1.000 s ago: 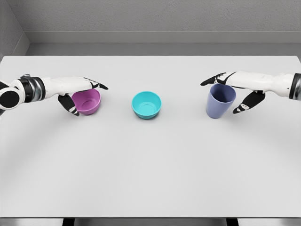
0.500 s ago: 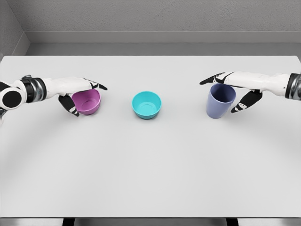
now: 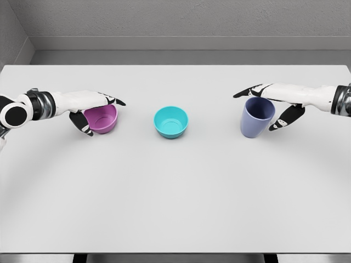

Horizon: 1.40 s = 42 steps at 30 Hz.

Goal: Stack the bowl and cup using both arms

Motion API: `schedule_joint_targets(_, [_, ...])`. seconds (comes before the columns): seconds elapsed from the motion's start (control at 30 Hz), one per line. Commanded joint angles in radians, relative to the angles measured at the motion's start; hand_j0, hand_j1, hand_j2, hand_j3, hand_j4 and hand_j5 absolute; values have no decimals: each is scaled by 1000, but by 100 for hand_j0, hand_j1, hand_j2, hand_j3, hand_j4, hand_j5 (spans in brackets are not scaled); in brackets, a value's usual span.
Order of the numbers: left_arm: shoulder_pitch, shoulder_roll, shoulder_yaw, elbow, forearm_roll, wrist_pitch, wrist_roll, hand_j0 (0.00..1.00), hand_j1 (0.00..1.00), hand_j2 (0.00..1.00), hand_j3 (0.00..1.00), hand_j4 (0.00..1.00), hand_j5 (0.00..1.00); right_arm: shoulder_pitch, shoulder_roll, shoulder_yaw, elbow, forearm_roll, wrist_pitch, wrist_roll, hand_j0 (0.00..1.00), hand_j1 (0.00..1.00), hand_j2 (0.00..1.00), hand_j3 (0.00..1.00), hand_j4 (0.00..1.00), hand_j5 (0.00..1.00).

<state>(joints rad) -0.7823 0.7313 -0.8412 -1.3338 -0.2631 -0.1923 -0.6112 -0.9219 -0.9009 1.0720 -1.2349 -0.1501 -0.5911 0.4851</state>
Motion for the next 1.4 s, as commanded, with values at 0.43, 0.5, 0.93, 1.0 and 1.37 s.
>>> schedule_joint_targets(0.43, [3,-1,1,2,-11,2,0,94,94,94,94,94,94,0,19,0,20,-6,2,0,100,100,100,100,100,100])
schedule_joint_targets(0.5, [5,-1,2,2,-11,2,0,87,87,87,87,87,87,0,19,8,20,-6,2,0,100,100,100,100,100,100])
schedule_joint_targets(0.93, [3,0,13,-7,-11,2,0,84,84,84,84,84,84,0,22,14,32,-6,2,0,100,100,100,100,100,100])
schedule_joint_targets(1.0, [0,2,19,-12,-10,2,0,83,83,83,83,83,83,0,23,14,38,-6,2,0,100,100,100,100,100,100])
schedule_joint_targets(1.37, [-12,0,19,-51,-10,2,0,83,83,83,83,83,83,0,33,20,52,-5,2,0,100,100,100,100,100,100])
